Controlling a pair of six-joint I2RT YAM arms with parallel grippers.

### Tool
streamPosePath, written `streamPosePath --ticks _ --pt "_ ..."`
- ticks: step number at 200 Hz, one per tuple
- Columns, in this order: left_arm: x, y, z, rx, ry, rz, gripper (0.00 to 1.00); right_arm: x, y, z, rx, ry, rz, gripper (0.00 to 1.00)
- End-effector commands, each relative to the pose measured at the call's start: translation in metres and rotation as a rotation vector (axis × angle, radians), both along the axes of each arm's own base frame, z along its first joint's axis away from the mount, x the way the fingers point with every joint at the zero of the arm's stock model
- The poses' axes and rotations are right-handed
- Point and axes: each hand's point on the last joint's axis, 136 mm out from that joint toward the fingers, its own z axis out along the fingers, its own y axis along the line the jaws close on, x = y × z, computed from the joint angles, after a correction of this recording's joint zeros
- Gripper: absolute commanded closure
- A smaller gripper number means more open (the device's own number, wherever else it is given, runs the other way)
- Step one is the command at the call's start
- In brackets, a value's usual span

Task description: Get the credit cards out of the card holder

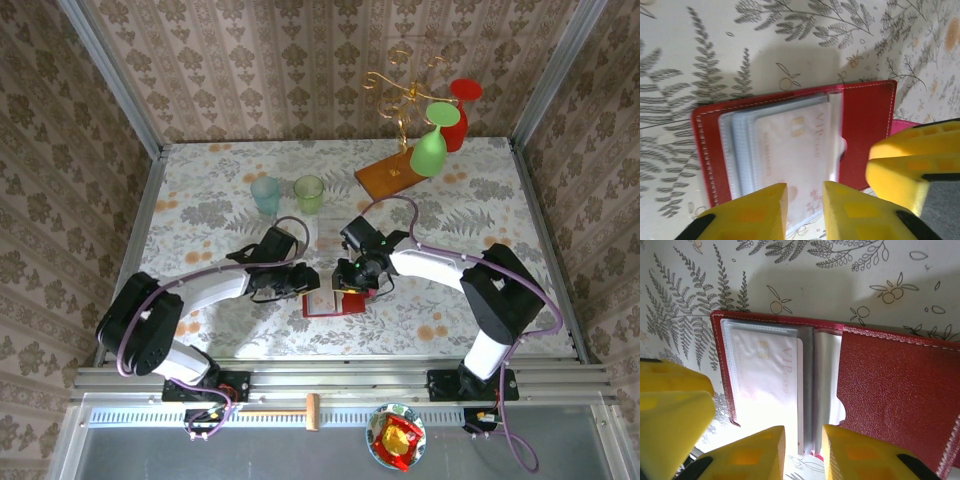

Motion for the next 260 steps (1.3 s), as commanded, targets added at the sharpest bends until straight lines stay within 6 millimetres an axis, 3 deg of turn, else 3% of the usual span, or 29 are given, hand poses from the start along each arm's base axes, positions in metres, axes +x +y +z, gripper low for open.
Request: streamPosePath --ticks 1,34,88,260 --pt "0.0 -0.014 0.004 -0.064 0.018 -0.01 0.77 0.002 0.004 0.01 0.1 0.013 -0.049 0.74" --pt "-0.007 -0.014 -0.002 -0.066 0.036 -0.014 0.8 0.006 -0.002 0.011 0.15 0.018 -0.078 0.74" --pt "-0.014 -0.002 -0.017 0.003 0.062 -0.031 0.8 0.007 0.008 0.013 0.228 0.039 -0.069 0.72" --pt "-0.016 0.012 -0.032 0.044 0.073 -0.005 0.82 0.0 0.021 -0.011 0.258 0.118 -0.055 0.74"
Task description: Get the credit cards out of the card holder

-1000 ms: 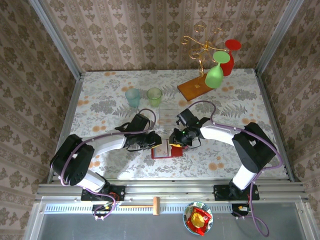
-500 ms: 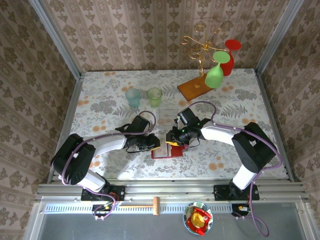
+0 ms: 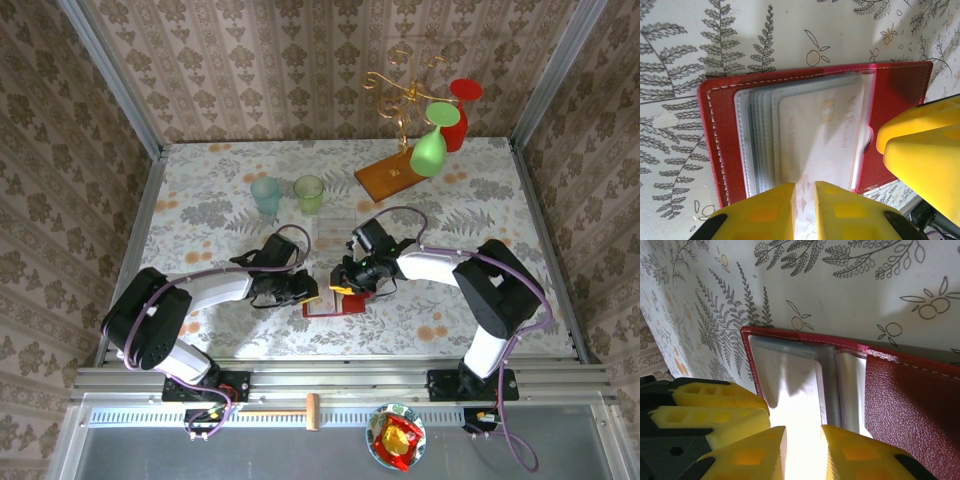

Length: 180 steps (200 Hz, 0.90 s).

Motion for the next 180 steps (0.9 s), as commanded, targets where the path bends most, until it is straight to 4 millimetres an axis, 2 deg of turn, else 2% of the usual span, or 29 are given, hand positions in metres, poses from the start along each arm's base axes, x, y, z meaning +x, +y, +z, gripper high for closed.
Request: streamPosePath --ticks 1,127,180 --pt "-0.003 0.008 -0.011 0.031 0.014 0.005 0.82 -0.006 0.006 -0.003 0.019 0.031 0.02 0.74" --pt "-0.004 0.01 -0.014 0.036 0.023 0.011 0.82 -0.013 0.012 -0.011 0.018 0.055 0.039 0.77" --pt "-0.004 0.01 -0.013 0.035 0.022 0.011 0.8 -0.014 0.003 -0.019 -0.049 0.059 0.035 0.75"
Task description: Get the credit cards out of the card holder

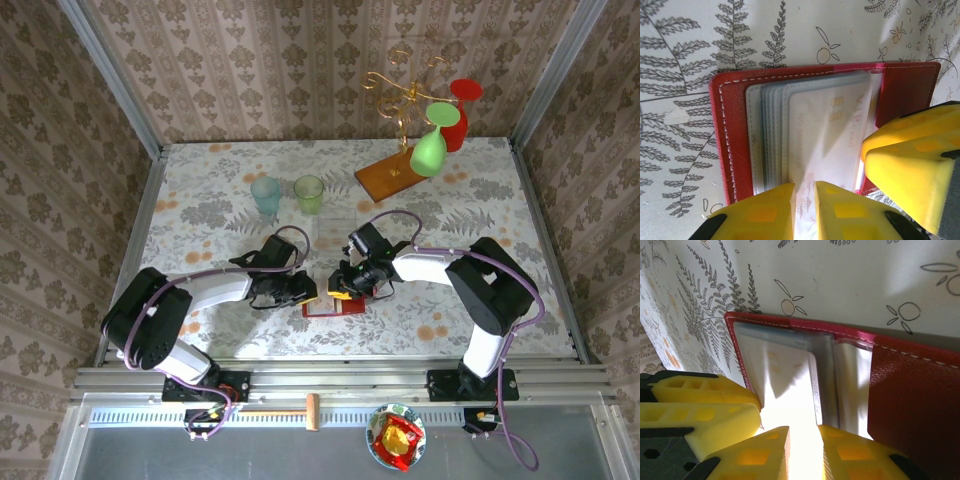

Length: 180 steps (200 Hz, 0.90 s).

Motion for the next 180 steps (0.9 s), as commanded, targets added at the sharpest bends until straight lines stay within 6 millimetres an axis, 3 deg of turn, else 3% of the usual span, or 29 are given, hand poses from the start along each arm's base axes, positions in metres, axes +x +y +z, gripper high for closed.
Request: streamPosePath --ticks 1,56,108,180 --pt "-0.003 0.007 -0.01 0.03 0.017 0.006 0.8 -0.004 -0.004 -0.008 -0.05 0.022 0.005 0.75" --pt "-0.003 0.008 -0.01 0.029 0.018 0.008 0.78 -0.001 -0.015 -0.003 -0.117 -0.016 0.005 0.74" --pt "0.002 0.008 0.002 0.017 -0.019 0.018 0.75 0.004 -0.007 0.021 -0.053 -0.072 0.008 0.75" --pt "0.002 0.017 0.003 0.036 -0.028 0.036 0.71 0.002 0.007 0.018 0.025 -0.037 0.011 0.75"
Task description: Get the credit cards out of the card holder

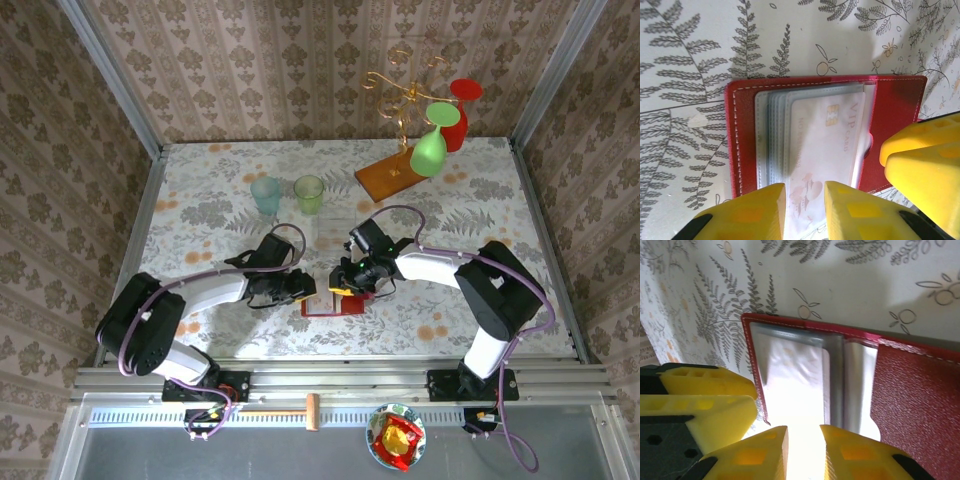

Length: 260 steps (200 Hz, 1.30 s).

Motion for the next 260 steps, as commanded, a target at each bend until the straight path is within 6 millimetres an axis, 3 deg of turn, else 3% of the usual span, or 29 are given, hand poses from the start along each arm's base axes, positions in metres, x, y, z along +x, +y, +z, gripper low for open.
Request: streamPosePath --ticks 1,52,162,186,260 --pt "-0.003 0.01 -0.004 0.03 0.005 0.009 0.71 -0.003 0.01 0.002 0.043 0.018 0.014 0.75" --pt "-0.01 0.01 -0.019 0.035 0.053 -0.002 0.69 -0.006 0.011 -0.006 0.039 0.037 0.02 0.74" --pt "-0.014 0.012 -0.024 0.036 0.07 0.008 0.69 -0.012 0.006 -0.023 -0.007 0.067 0.024 0.73" --pt "-0.014 0.012 -0.024 0.036 0.072 0.007 0.69 -0.012 -0.003 -0.027 -0.065 0.058 0.02 0.73" --pt "-0.016 0.012 -0.024 0.033 0.077 0.009 0.69 -0.006 -0.01 -0.02 -0.109 0.011 0.014 0.74"
